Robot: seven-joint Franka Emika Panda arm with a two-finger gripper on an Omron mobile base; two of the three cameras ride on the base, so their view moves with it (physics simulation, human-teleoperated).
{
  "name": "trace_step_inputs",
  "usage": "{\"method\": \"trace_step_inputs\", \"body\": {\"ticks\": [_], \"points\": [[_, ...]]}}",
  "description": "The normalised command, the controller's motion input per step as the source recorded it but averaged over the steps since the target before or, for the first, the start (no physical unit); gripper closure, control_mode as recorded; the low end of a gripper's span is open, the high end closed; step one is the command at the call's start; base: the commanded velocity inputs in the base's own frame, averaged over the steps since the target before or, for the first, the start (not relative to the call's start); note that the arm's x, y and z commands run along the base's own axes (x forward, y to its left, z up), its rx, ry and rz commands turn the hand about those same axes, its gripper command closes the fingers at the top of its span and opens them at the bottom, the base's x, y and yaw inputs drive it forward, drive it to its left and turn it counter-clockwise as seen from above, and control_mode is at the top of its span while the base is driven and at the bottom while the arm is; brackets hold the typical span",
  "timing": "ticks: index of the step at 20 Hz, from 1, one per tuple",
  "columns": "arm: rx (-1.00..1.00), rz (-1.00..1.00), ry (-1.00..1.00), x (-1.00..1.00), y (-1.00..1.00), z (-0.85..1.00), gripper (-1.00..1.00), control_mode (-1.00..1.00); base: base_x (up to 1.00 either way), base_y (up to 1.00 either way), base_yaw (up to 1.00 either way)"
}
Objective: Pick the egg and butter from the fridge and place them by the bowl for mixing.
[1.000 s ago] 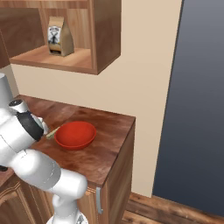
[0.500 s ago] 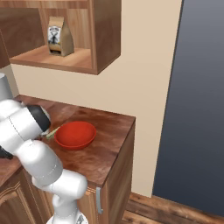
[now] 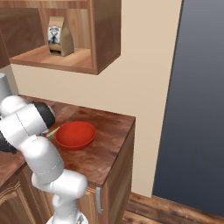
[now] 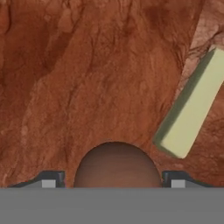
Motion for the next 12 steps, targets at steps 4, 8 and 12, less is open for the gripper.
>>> {"method": "trace_step_inputs", "body": {"ticks": [4, 8, 12], "points": [[0.01, 0.00, 0.00, 0.06, -0.01, 0.78, -1.00, -1.00, 0.00, 0.00, 0.00], [0.00, 0.00, -0.05, -0.36, -0.07, 1.00, -1.00, -1.00, 0.00, 0.00, 0.00], [0.00, 0.00, -0.16, -1.00, -0.28, 0.96, -1.00, -1.00, 0.00, 0.00, 0.00]]}}
